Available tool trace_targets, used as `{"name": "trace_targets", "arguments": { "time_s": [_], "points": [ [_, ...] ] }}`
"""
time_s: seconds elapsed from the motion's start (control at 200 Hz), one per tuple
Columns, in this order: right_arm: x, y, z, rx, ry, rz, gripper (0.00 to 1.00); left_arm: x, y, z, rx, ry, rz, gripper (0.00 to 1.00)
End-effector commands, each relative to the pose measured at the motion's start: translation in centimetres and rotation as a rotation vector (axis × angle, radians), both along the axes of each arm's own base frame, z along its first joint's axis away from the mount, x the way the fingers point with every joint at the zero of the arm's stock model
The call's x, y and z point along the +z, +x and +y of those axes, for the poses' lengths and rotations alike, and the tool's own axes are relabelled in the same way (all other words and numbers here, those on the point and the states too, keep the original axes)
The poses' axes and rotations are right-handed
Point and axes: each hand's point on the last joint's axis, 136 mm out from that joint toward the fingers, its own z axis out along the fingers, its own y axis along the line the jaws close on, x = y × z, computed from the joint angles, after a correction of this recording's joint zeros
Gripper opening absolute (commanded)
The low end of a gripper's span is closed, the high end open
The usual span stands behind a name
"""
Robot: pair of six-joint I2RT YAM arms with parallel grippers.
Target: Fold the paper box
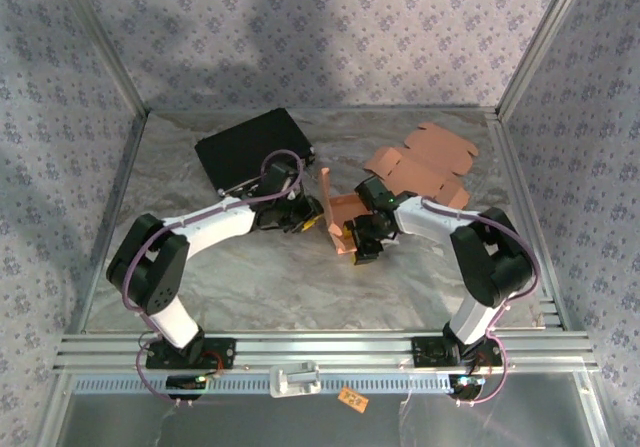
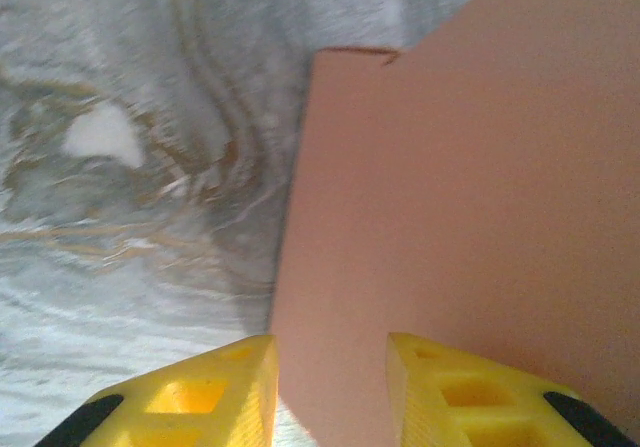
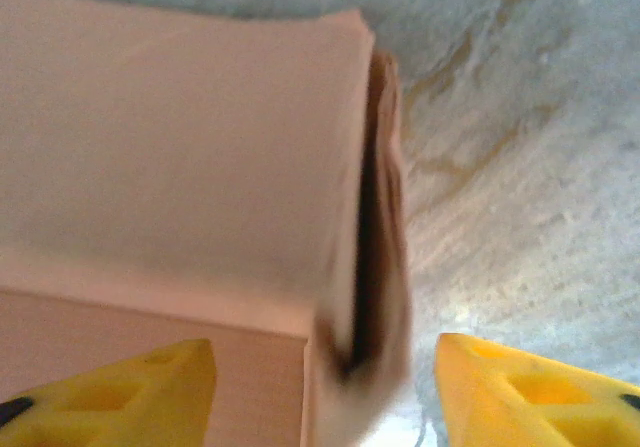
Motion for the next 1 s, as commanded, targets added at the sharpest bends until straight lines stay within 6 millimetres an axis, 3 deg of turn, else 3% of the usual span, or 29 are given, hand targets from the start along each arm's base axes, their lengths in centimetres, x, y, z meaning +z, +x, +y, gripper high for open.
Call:
{"name": "trace_targets", "arguments": {
  "time_s": [0.0,0.205,0.33,0.4,0.48,0.565,0.74,0.994],
  "points": [
    [2.7,0.0,-0.7,0.033,0.002,-0.049,0.65,2.2,1.3,-1.1,-0.019,-0.032,-0.064,0.34],
    [8.1,0.6,-4.2,0.136,-0.098,-0.229,0.68,2.7,1.8,-1.6,-0.035,-0.031,-0.071,0.34],
    [12.2,3.4,-6.5,0.343,-0.220,-0.510,0.67,2.6,1.9,-1.8,-0.038,-0.025,-0.066,0.34],
    [15.5,5.6,-4.9,0.568,-0.209,-0.772,0.67,2.7,1.9,-1.7,-0.039,-0.024,-0.065,0.34],
    [18.3,5.3,-1.8,0.862,-0.144,-0.963,0.68,2.7,1.8,-1.7,-0.043,-0.020,-0.066,0.34],
    [17.5,4.4,-0.6,1.046,-0.071,-0.935,0.67,2.8,1.8,-1.7,-0.046,-0.018,-0.067,0.34],
    [18.5,4.9,2.3,1.157,0.012,-0.980,0.63,2.5,1.7,-1.7,-0.049,-0.011,-0.061,0.34],
    [15.2,5.4,4.0,1.208,-0.010,-0.838,0.50,2.6,1.7,-1.8,-0.056,-0.005,-0.065,0.34]
  ]
}}
